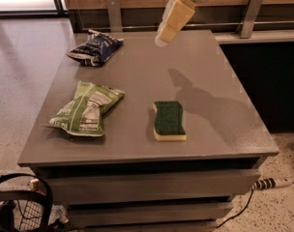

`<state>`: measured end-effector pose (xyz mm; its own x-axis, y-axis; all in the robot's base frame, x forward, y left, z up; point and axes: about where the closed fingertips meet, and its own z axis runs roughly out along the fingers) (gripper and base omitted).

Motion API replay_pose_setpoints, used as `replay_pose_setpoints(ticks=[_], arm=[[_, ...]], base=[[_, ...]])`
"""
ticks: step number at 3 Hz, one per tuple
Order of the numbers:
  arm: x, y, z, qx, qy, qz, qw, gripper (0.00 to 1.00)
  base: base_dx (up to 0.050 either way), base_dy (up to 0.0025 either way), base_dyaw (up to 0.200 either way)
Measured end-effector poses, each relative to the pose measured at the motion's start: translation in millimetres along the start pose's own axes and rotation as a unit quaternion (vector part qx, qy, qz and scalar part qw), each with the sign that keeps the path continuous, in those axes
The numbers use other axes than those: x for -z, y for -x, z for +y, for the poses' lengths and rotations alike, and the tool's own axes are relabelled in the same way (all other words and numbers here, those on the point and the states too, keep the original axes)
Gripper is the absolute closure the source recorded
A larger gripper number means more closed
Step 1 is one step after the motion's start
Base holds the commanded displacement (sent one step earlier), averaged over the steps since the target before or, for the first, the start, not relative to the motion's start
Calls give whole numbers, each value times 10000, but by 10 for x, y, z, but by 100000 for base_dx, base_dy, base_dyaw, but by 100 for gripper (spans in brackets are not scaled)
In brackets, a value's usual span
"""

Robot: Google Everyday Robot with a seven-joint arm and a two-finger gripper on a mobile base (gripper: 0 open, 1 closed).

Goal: Pick blue chip bag

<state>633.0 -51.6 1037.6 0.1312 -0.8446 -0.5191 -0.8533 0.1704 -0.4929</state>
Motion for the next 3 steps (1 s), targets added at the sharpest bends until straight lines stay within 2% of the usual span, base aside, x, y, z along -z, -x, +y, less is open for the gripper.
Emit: replay_pose_setpoints(ticks=[1,2,3], arm=[[0,1,0,0,0,0,10000,0],[-277,140,-136,3,-34,-44,10000,0],[-741,326,-313,43,-56,16,10000,0]], base=[[0,0,0],[0,0,0],[0,0,0]])
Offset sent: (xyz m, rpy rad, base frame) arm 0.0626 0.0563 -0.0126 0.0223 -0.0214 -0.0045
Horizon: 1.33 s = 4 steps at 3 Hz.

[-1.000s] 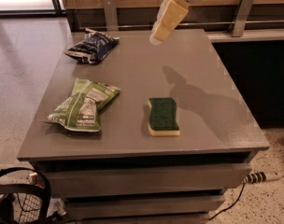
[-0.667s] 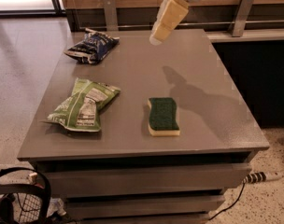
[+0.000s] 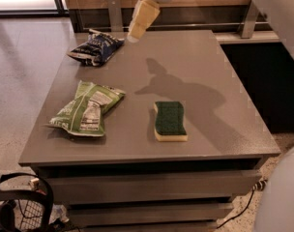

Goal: Pick blue chip bag

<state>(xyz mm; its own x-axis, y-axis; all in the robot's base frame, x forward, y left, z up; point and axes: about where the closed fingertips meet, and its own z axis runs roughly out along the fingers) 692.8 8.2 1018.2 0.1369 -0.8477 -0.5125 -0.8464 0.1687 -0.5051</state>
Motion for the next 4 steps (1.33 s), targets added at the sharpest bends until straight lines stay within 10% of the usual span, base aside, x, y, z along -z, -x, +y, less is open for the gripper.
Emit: replay_pose_setpoints(ticks=[4], arm=[[-1541,447,-151,-375,288,-735,9962,0]], base=[[0,0,0]])
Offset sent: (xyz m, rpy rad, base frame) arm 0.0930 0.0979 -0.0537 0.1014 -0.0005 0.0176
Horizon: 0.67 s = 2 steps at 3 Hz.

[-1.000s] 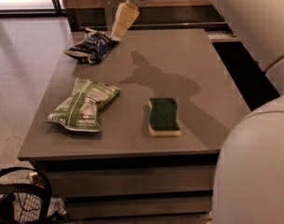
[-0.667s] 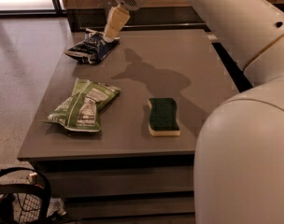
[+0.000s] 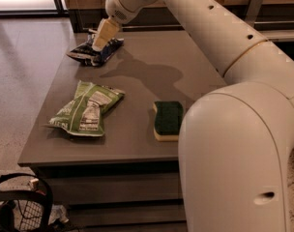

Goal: Pick blue chip bag

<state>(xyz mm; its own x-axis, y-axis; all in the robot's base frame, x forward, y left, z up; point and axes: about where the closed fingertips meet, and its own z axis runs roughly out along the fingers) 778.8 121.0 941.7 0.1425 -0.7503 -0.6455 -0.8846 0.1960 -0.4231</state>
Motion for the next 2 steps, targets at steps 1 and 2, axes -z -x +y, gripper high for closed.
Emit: replay_pose_setpoints(ticks=[1,2], arm=[[-208,-26,54,-190,91,-157,9997,0],[-351,-70,146,-266,138,9,9996,0]], base=[[0,0,0],[0,0,0]])
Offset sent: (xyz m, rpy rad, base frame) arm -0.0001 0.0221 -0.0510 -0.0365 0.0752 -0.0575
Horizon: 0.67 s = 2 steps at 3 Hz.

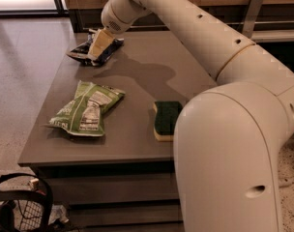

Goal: Pick blue chip bag

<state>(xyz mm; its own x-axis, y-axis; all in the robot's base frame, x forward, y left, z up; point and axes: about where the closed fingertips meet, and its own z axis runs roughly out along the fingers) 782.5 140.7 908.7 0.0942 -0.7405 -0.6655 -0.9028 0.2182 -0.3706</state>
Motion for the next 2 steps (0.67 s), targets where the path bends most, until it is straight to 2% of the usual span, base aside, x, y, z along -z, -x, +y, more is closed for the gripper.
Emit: replay_pose_setpoints(ticks=[2], arm=[[-261,37,118,23,130,166,9998,0]], base=[[0,0,0]])
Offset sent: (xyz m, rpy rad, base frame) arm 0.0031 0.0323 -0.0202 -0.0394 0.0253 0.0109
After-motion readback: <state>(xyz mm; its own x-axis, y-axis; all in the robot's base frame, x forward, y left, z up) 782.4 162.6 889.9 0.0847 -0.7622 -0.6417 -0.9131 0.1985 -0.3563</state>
